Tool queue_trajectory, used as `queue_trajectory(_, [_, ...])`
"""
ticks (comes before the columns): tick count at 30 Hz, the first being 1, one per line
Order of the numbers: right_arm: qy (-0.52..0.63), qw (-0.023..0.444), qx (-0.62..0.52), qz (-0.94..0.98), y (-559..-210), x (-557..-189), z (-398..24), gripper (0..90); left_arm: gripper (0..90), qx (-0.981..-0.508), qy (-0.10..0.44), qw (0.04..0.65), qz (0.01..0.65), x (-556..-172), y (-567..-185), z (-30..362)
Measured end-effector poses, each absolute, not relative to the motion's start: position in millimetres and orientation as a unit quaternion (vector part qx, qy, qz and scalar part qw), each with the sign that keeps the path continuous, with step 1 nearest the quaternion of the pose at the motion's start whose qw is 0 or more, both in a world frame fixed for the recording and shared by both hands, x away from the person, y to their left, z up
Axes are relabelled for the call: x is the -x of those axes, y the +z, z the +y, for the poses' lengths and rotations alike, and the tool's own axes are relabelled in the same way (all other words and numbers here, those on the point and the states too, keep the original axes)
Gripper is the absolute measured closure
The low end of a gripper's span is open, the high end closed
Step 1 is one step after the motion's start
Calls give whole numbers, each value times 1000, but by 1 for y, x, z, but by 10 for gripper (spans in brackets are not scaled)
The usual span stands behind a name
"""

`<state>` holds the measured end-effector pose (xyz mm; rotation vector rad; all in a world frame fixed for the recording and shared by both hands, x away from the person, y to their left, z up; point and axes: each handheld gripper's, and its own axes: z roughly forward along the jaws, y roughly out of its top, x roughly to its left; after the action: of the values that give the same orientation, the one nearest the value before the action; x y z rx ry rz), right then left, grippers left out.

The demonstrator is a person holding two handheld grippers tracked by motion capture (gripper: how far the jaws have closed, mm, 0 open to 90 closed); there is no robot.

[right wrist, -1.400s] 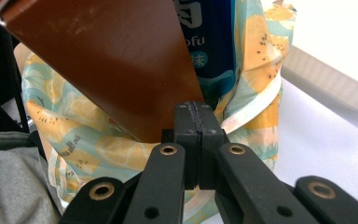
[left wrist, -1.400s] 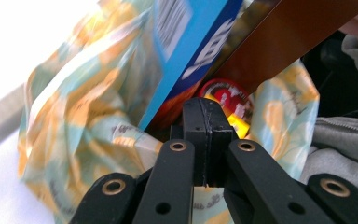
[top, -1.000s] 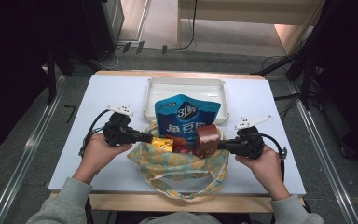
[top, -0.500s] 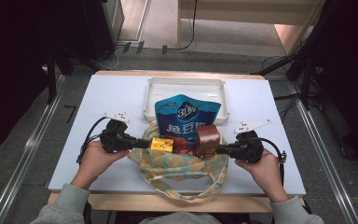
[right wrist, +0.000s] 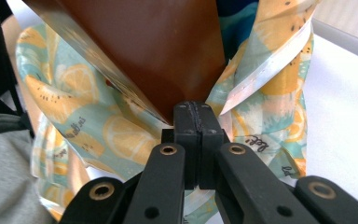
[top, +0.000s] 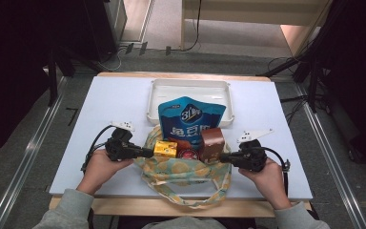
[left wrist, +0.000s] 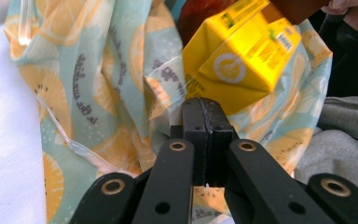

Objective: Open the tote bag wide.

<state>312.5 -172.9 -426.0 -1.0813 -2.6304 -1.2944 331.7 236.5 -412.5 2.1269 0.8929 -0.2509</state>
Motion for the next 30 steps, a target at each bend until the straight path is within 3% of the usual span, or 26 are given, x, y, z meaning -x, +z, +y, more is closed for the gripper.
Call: queue_trajectory(30, [-353,2,361,-863,-470,-321,-169,900,900,-850,-93,359,375,-341,-450,227])
